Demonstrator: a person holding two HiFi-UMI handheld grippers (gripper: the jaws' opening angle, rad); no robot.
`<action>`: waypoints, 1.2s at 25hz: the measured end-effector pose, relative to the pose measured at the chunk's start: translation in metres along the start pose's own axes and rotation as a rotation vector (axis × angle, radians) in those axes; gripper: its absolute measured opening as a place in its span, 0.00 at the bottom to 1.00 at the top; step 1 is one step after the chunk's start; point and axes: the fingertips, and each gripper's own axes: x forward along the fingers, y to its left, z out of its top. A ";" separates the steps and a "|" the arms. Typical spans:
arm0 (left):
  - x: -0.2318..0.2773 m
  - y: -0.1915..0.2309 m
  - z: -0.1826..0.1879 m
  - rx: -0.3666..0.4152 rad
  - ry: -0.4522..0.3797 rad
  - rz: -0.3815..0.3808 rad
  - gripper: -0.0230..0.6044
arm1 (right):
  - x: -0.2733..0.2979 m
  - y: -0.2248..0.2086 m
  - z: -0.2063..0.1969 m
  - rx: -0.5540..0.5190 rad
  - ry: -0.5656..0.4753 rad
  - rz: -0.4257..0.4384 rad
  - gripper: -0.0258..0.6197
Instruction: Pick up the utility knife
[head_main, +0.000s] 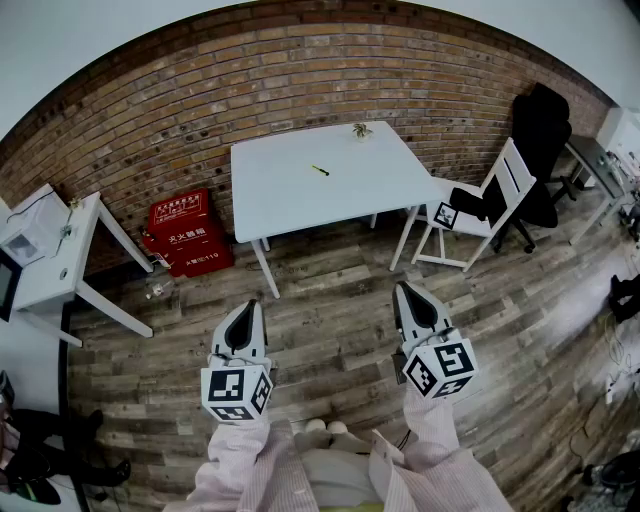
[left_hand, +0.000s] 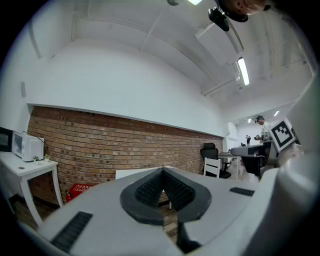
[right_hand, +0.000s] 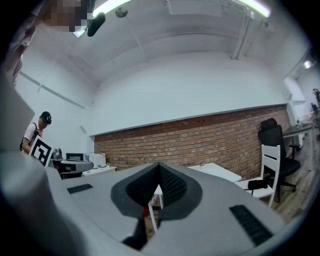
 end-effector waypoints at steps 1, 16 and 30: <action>0.000 0.001 0.000 -0.001 0.001 -0.001 0.02 | 0.000 0.001 0.000 -0.001 -0.002 0.002 0.04; 0.000 -0.008 -0.007 -0.026 0.004 0.002 0.02 | -0.004 -0.012 -0.005 0.070 -0.028 0.004 0.11; -0.005 -0.014 -0.012 -0.045 0.021 0.026 0.02 | -0.005 -0.024 -0.015 0.084 0.012 0.007 0.28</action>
